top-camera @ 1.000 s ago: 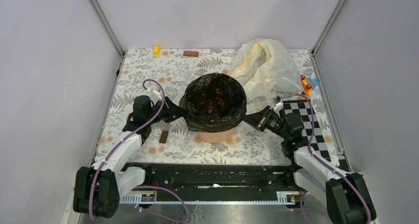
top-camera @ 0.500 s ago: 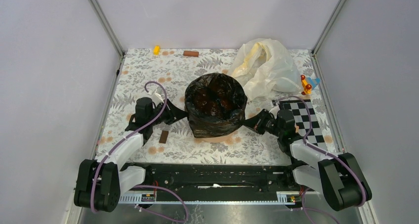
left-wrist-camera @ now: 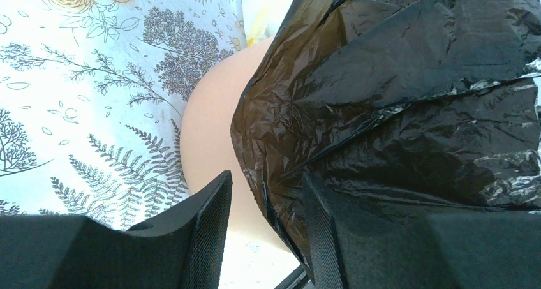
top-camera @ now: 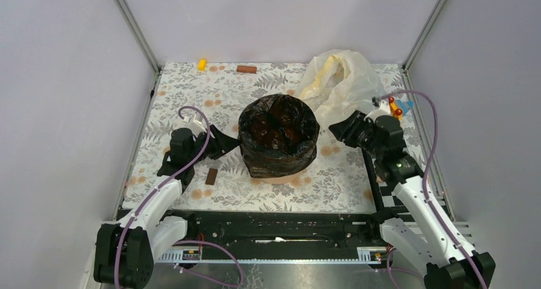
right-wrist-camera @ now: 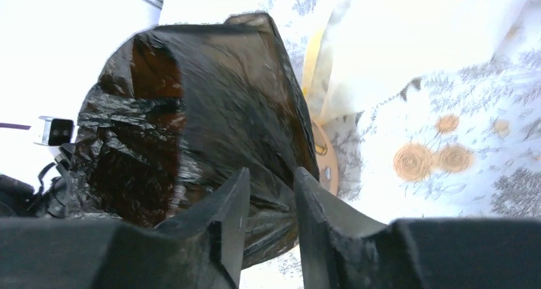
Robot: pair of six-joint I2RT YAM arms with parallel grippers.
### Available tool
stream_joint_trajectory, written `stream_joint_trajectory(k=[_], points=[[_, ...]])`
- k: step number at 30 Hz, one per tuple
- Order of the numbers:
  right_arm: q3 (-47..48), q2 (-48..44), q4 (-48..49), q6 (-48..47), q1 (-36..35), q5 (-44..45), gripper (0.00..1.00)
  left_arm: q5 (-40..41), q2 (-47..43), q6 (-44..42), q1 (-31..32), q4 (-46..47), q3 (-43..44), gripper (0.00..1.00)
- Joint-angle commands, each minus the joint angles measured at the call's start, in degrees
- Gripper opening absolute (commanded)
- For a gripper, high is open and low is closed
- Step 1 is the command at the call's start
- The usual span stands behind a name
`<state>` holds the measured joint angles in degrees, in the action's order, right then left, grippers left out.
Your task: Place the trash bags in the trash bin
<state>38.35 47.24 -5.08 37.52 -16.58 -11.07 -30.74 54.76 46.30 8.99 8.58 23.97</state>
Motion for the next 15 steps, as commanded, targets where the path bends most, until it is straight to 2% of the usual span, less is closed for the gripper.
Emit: stream_joint_trajectory(k=[1, 3, 4, 8, 11, 15], points=[[13.3, 2.8, -15.6, -11.2, -1.7, 2.8, 0.23, 1.6, -1.0, -1.0, -0.3, 0.0, -0.1, 0.48], [18.7, 5.4, -18.1, -14.0, -4.4, 2.4, 0.02, 1.2, -1.1, -1.4, -0.3, -0.4, 0.2, 0.48], [21.1, 6.8, -18.5, -16.0, -6.4, 1.9, 0.00, 1.3, -1.1, -1.5, -0.3, -0.6, 0.3, 0.48], [31.3, 16.4, -22.7, -22.2, -16.2, 3.4, 0.00, 1.4, -1.1, -1.3, -0.3, -0.6, 0.3, 0.53], [40.9, 26.8, -29.4, -26.3, -23.6, 8.0, 0.00, 1.4, -1.0, -1.0, -0.3, -0.1, 0.0, 0.57], [54.4, 40.8, -40.1, -30.5, -31.5, 16.1, 0.00, 0.7, -0.9, -0.6, -0.3, 1.8, -0.9, 0.54]])
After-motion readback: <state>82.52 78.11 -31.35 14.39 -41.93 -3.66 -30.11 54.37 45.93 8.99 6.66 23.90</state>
